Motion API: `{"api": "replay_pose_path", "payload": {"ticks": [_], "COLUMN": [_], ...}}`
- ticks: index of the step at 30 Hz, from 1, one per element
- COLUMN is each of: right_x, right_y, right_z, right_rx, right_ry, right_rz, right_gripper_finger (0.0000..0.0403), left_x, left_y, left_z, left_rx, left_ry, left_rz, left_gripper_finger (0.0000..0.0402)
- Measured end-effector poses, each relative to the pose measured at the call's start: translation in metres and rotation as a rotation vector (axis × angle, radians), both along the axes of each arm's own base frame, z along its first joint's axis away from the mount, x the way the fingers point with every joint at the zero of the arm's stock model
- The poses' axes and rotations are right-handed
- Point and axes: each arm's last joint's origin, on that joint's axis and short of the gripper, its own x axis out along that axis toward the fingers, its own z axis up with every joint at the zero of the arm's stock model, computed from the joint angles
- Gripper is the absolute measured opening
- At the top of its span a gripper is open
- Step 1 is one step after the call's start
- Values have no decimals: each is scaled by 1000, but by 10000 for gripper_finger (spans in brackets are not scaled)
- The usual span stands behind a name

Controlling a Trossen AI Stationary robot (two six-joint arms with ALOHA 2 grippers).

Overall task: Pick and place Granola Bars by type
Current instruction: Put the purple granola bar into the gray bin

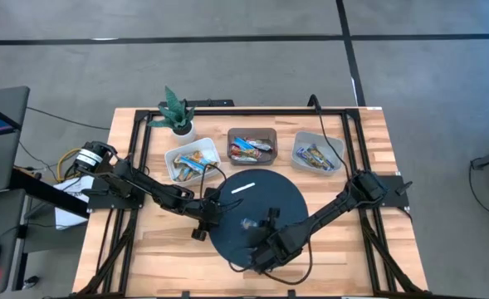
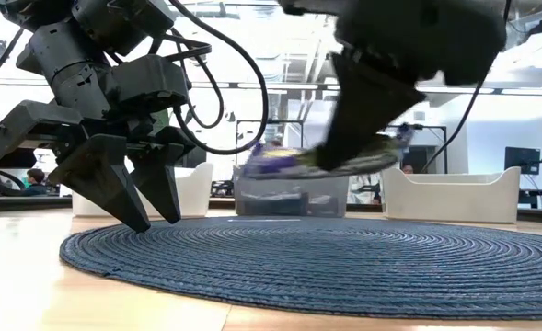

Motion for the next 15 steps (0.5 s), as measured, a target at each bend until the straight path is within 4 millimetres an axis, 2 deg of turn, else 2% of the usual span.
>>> {"api": "replay_pose_path", "payload": {"ticks": [8, 15], "right_x": [-25, -41], "right_y": [-26, -49], "right_z": [4, 15], "right_rx": [-212, -445], "right_ry": [189, 273], "right_rz": [-195, -310], "right_gripper_finger": [58, 58], "left_x": [0, 0], "left_y": [0, 0], "left_z": [0, 0], "left_rx": [-2, -2], "left_ry": [2, 2], "left_rz": [3, 3], "left_gripper_finger": [197, 197]}}
